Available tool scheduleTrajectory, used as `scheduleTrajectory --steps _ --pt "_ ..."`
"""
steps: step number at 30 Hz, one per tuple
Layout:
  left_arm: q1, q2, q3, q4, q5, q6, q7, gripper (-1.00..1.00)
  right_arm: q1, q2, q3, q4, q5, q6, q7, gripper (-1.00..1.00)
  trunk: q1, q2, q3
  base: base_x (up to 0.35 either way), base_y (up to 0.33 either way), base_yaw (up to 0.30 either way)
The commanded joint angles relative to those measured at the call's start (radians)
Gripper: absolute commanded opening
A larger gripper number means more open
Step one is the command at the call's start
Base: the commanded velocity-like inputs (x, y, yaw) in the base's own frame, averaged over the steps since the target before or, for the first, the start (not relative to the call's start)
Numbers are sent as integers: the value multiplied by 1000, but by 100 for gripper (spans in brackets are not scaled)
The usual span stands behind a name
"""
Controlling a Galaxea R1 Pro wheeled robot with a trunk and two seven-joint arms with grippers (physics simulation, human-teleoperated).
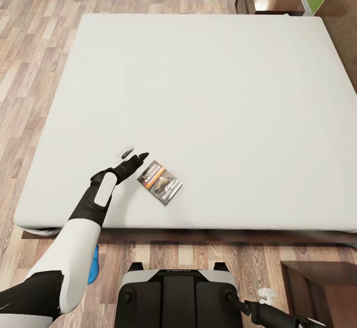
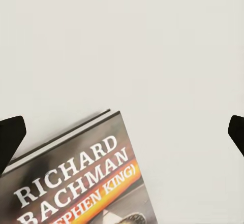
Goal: In the bedroom, move the book from the bed onto either nightstand, and place the two sandals side by side next to the bed.
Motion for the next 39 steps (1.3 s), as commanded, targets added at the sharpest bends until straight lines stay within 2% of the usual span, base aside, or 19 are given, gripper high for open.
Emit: scheduleTrajectory --steps 1,39 --pt "0 -2 5 -1 3 8 -4 100 0 0 0 0 -9 10 4 100 4 -8 -4 0 0 0" --pt "0 -2 5 4 3 7 -4 100 0 0 0 0 -9 10 5 100 150 -274 -123 0 0 0"
